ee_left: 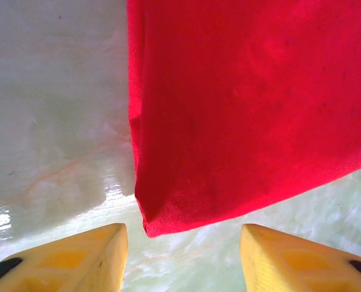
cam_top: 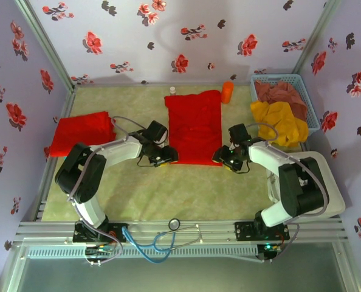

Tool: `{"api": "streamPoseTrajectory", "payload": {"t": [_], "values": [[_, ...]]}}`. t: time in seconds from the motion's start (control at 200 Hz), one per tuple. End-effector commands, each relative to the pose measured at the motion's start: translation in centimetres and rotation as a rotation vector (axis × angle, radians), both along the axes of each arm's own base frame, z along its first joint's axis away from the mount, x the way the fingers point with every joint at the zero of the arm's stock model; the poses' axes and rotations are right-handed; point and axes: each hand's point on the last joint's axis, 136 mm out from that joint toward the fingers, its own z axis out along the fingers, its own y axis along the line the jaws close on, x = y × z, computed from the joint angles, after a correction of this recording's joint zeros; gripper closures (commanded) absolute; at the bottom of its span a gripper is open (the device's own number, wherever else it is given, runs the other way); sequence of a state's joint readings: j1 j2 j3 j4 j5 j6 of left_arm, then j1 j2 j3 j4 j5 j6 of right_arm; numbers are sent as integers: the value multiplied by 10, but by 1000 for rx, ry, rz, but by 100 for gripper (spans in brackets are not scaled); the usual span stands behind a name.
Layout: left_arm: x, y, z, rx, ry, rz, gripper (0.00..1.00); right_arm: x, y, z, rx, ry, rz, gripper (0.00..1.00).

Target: Fold and stack the t-shirts

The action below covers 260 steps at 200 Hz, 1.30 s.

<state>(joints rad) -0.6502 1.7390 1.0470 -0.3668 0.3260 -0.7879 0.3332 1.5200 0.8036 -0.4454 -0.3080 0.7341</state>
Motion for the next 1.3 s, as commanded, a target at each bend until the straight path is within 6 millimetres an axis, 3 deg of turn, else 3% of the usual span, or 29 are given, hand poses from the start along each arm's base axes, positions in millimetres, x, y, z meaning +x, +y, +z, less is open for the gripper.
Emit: {"api": "streamPoseTrajectory", "payload": {"t": [0.0, 0.245, 0.645, 0.975, 1.165, 1.295], "values": [[-2, 0, 10, -11, -10, 11, 49, 1, 0, -10, -29, 25, -30, 46], [-5, 7, 14, 10, -19, 13, 49, 7, 2, -17, -43, 20, -49, 52], [-5, 8, 17, 9, -27, 9, 49, 34, 7, -3, -63, -42, -42, 57], [-5, 8, 16, 17, -22, -1, 50, 29, 6, -12, -83, -21, -22, 61], [-9, 10, 12, 19, -8, 14, 51, 20, 6, -17, -81, -5, -16, 73], [-10, 9, 7, 7, -3, 35, 48, 17, 8, -21, -65, 3, -16, 92]]}}
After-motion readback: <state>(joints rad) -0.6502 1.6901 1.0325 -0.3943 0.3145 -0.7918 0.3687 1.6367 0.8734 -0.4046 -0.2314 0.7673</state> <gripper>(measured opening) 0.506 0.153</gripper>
